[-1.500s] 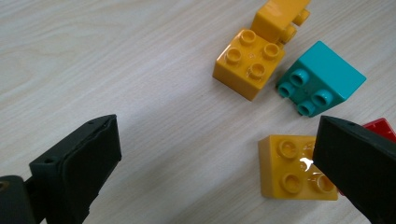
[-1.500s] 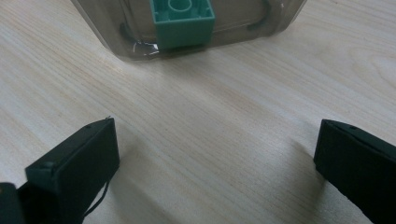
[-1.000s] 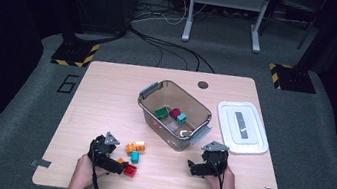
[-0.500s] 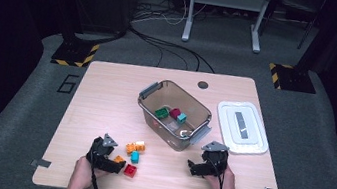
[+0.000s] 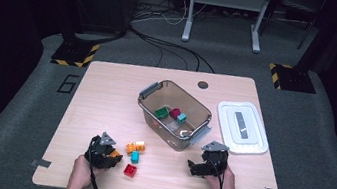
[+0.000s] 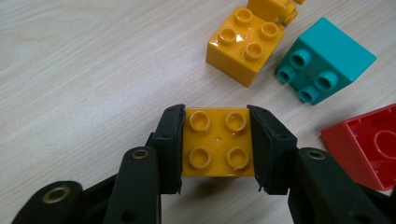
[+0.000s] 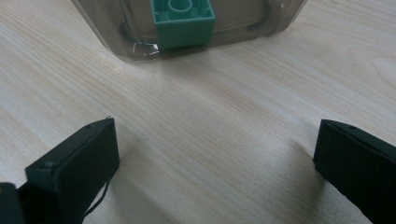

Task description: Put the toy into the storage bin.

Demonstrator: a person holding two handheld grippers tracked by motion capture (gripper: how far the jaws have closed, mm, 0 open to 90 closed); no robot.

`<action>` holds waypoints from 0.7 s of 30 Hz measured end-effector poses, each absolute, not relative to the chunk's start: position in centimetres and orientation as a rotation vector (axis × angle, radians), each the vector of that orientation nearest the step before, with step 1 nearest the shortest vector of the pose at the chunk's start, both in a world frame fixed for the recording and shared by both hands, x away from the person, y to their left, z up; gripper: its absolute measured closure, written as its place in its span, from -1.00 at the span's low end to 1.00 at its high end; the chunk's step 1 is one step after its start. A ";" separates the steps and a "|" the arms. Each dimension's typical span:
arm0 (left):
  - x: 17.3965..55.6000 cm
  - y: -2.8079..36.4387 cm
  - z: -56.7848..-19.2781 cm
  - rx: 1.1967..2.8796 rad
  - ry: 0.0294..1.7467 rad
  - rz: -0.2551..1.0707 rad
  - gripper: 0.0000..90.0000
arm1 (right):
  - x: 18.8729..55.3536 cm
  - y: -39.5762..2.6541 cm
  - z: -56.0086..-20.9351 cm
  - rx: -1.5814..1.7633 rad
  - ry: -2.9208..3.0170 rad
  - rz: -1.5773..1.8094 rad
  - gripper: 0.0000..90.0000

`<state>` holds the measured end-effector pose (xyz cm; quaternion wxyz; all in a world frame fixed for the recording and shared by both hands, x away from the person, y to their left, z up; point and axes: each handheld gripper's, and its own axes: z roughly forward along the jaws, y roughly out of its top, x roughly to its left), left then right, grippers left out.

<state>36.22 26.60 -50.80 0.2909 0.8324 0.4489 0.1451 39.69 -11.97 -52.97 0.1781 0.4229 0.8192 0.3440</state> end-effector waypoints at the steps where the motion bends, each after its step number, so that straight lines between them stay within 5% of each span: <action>1: 36.3 26.6 -50.7 2.225 1.190 0.379 0.30 | 39.7 -12.0 -53.0 1.191 2.318 0.969 -1.00; 21: 37.9 26.3 -48.7 2.203 1.161 0.421 0.30 | 39.7 -12.0 -53.0 1.188 2.318 0.970 -1.00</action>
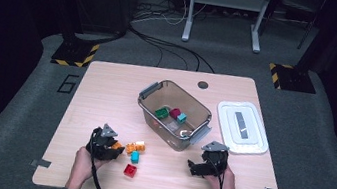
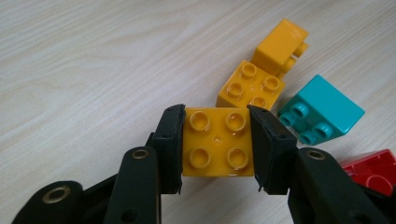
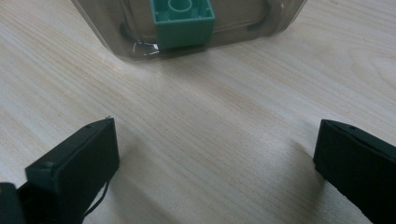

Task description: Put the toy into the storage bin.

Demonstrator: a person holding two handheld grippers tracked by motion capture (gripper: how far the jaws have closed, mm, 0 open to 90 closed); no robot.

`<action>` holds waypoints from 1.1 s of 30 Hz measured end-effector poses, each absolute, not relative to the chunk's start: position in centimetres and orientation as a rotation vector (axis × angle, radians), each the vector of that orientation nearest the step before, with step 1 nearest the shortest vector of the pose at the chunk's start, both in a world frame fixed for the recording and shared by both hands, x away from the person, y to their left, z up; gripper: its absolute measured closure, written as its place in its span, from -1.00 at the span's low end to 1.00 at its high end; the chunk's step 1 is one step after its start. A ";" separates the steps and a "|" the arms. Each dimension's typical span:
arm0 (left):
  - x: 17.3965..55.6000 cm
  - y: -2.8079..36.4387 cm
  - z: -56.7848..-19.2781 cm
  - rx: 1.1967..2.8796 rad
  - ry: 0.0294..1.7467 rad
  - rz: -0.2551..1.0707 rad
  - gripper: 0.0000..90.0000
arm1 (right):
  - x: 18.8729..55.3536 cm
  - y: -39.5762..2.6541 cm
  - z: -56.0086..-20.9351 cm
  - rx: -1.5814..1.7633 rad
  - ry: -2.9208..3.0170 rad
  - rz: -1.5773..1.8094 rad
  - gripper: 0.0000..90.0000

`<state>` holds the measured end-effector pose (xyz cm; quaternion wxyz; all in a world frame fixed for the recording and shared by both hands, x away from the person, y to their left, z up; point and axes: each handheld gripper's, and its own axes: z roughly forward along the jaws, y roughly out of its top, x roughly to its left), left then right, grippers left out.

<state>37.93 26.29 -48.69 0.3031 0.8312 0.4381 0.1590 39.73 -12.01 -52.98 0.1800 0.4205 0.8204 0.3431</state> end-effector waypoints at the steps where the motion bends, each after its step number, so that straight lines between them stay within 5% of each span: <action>1: 38.0 26.3 -48.5 2.214 1.152 0.423 0.30 | 39.6 -11.9 -52.9 1.210 2.319 0.971 -1.00; 33: 40.6 25.3 -43.2 2.207 1.077 0.517 0.30 | 39.7 -11.9 -52.9 1.210 2.319 0.972 -1.00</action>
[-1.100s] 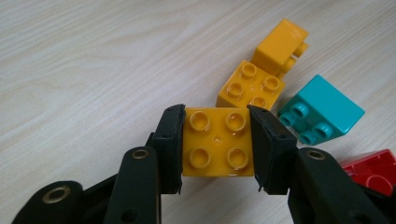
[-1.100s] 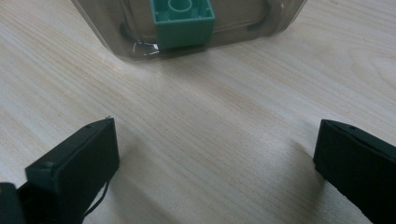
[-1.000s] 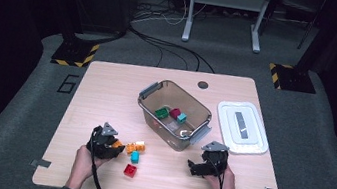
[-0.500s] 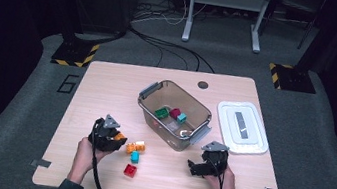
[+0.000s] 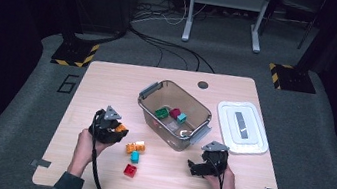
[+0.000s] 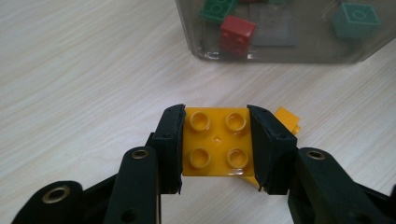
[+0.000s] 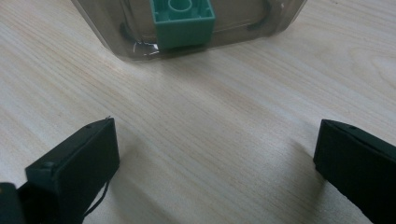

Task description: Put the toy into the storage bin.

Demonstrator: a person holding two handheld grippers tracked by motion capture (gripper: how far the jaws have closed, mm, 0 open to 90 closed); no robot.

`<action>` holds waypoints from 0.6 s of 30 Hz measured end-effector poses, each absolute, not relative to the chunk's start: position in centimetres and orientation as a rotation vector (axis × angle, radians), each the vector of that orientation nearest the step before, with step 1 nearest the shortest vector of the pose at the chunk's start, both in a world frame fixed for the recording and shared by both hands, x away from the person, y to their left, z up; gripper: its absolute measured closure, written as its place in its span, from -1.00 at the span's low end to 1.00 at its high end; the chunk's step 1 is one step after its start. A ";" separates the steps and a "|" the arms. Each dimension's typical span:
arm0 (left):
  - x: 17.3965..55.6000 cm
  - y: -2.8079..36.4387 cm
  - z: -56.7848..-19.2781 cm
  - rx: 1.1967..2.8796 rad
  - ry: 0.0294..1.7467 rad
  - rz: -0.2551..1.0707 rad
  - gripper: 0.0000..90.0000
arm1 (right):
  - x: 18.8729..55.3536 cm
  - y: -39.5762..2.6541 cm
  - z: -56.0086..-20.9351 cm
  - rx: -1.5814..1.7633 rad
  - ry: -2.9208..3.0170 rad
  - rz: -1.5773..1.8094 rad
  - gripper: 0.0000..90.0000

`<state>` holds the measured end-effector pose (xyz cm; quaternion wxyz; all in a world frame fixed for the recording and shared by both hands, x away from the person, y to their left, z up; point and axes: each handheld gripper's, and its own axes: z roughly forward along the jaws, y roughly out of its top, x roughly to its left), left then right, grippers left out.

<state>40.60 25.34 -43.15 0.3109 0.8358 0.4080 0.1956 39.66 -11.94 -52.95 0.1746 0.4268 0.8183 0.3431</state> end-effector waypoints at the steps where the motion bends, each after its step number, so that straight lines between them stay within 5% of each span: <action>1: 40.7 25.3 -43.0 2.209 1.070 0.522 0.30 | 39.7 -11.9 -52.9 1.210 2.319 0.973 -1.00; 18: 42.2 24.3 -40.2 2.196 1.026 0.551 0.30 | 39.7 -11.9 -52.9 1.211 2.319 0.973 -1.00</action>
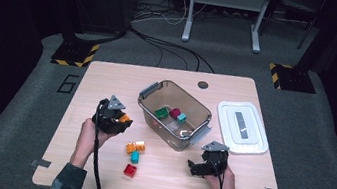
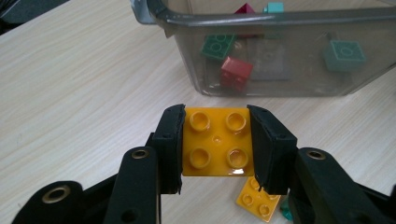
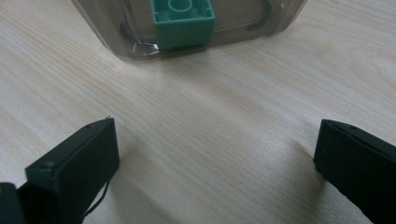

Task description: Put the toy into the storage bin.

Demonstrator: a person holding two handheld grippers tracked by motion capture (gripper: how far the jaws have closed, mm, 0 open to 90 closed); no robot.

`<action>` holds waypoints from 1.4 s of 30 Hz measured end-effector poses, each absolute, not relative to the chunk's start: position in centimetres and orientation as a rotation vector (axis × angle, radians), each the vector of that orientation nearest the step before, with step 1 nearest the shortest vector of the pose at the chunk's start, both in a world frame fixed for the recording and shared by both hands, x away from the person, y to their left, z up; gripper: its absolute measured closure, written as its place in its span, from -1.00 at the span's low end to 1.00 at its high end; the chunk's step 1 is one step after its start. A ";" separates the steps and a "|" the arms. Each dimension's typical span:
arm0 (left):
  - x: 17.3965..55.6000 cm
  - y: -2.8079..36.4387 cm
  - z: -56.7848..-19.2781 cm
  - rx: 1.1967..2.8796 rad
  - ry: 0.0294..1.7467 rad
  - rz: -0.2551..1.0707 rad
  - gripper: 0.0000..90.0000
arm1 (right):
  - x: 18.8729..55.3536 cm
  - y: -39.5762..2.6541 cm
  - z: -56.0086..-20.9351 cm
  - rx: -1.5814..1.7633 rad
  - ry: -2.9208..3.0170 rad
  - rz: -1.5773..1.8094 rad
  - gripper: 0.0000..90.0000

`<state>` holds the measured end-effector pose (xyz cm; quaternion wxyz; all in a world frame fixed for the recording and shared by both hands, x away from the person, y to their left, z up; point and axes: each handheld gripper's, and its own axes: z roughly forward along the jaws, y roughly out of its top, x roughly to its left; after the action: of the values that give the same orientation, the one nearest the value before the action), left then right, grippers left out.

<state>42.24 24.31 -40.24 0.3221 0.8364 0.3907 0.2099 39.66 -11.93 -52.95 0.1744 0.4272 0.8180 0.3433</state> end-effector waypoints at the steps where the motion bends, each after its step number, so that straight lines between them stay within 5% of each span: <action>1: 42.3 24.2 -40.1 2.191 1.025 0.556 0.30 | 39.7 -11.9 -52.9 1.211 2.319 0.973 -1.00; 42: 48.4 20.2 -34.7 2.169 0.977 0.595 0.30 | 39.7 -11.9 -52.9 1.210 2.320 0.974 -1.00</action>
<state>48.37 20.25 -34.69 0.3378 0.8326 0.3748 0.2283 39.67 -11.94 -52.95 0.1739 0.4269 0.8182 0.3435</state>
